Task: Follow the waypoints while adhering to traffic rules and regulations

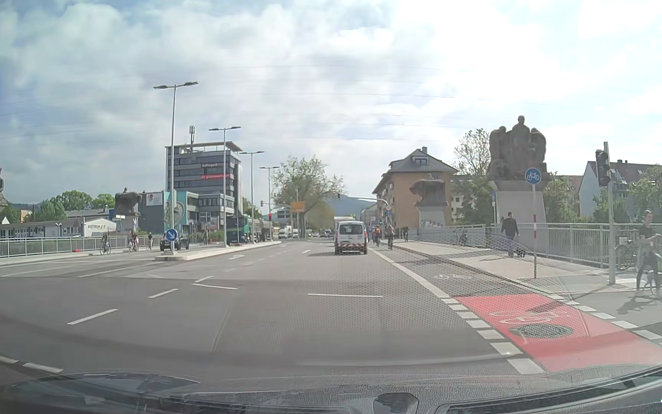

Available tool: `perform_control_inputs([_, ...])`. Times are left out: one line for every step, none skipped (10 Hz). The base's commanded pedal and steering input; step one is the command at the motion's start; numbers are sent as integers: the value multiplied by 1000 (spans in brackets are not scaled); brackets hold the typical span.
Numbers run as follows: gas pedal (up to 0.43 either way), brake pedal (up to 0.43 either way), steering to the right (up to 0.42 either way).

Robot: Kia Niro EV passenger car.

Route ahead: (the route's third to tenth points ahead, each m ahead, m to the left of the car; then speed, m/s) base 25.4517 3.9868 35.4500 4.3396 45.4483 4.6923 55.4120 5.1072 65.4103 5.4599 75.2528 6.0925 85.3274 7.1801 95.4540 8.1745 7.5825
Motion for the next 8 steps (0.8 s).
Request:
perform_control_inputs([0,0,-4])
perform_control_inputs([0,0,-4])
perform_control_inputs([0,0,-4])
perform_control_inputs([0,0,-4])
perform_control_inputs([0,0,-4])
perform_control_inputs([0,0,-4])
perform_control_inputs([28,0,-4])
perform_control_inputs([47,0,-4])
